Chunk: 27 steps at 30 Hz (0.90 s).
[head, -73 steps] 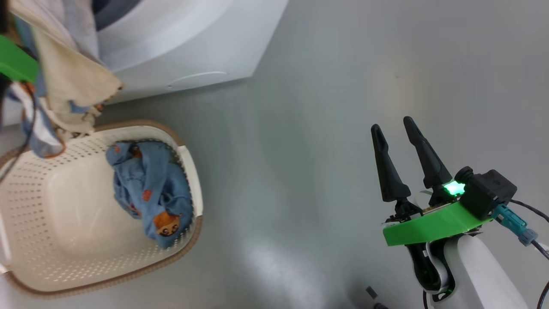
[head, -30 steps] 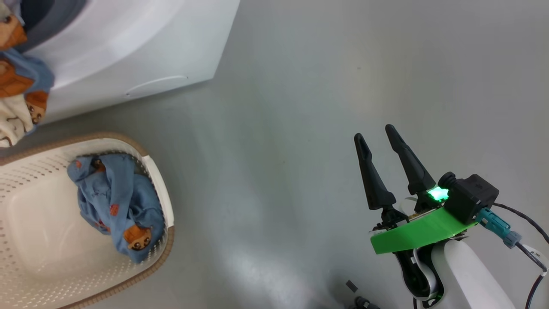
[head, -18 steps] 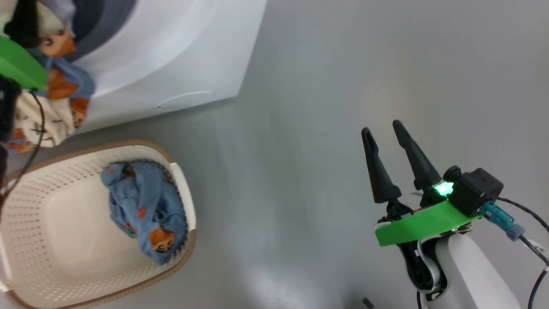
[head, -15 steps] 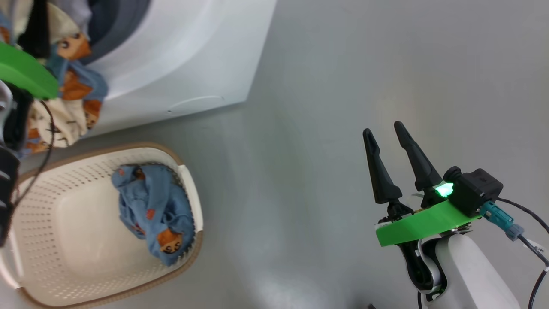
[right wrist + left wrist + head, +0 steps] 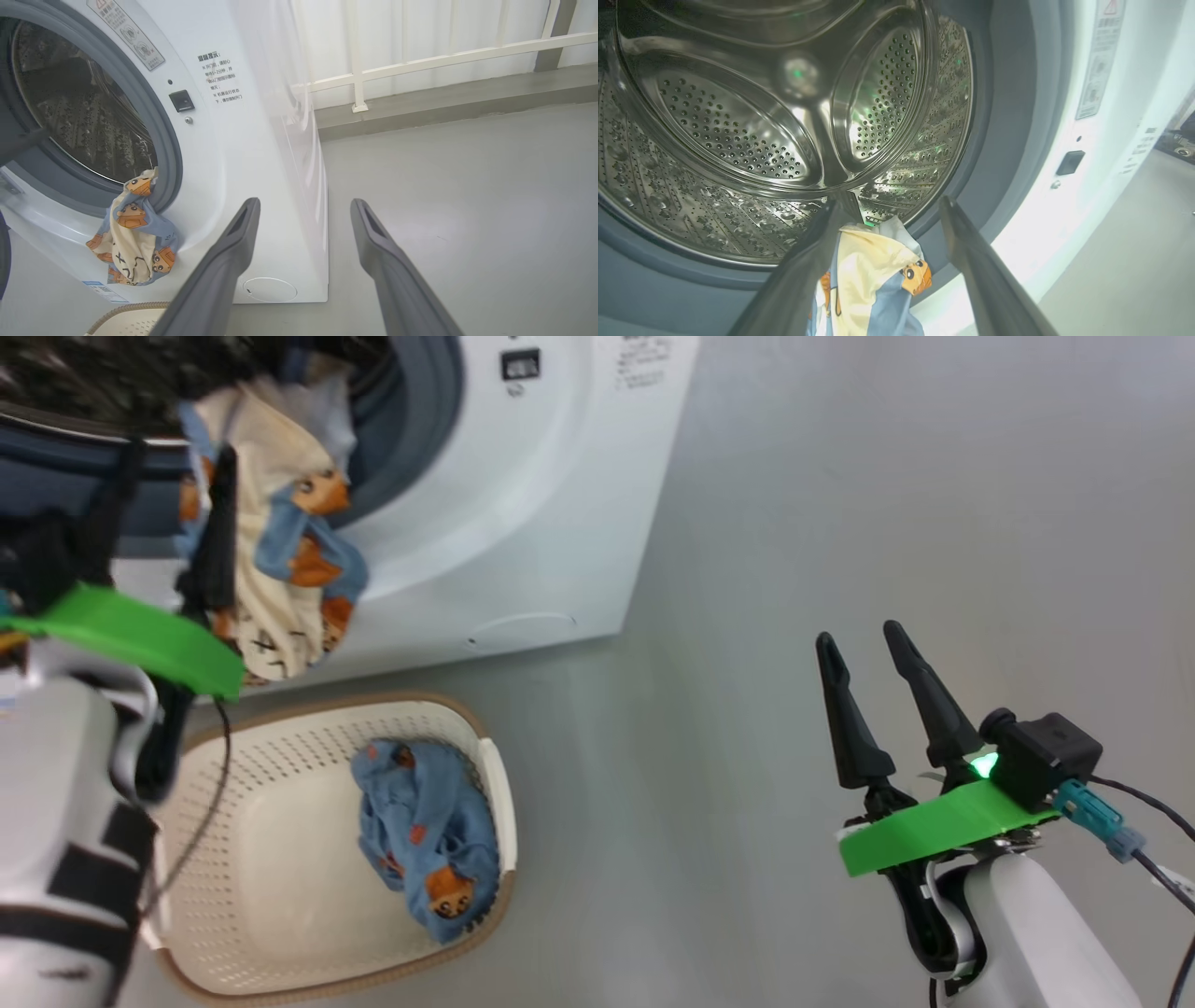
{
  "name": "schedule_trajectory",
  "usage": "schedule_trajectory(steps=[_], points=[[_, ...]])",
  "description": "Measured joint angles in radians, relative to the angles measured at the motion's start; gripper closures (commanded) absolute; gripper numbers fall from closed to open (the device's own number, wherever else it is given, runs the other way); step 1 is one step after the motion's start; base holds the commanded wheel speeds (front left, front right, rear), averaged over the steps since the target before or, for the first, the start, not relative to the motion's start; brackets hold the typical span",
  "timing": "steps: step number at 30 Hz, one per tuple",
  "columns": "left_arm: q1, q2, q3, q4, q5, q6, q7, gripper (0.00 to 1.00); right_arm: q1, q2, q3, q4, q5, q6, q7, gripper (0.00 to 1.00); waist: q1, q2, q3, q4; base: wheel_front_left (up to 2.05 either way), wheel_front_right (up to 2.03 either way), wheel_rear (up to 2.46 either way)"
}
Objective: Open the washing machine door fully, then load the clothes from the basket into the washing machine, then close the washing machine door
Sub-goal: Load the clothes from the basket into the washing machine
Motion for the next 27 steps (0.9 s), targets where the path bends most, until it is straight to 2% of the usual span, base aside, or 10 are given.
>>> schedule_trajectory(steps=[13,18,27], points=[[0.303,-0.037,0.148,-0.163,0.077,0.003,0.000,0.00,0.049,-0.040,-0.020,-0.013,0.014,0.000,0.000,0.00,0.0000,0.0000,-0.147,0.070,0.00,0.00,0.00],[0.386,-0.040,0.179,-0.215,0.128,0.012,0.000,0.00,0.076,-0.055,-0.024,-0.018,0.020,0.000,0.000,0.00,0.0000,0.0000,-0.180,0.092,0.00,0.00,0.00],[0.548,-0.068,0.262,-0.292,0.144,0.025,0.000,0.00,0.091,-0.064,-0.039,-0.026,0.022,0.000,0.000,0.00,0.0000,0.0000,-0.234,0.116,0.00,0.00,0.00]])
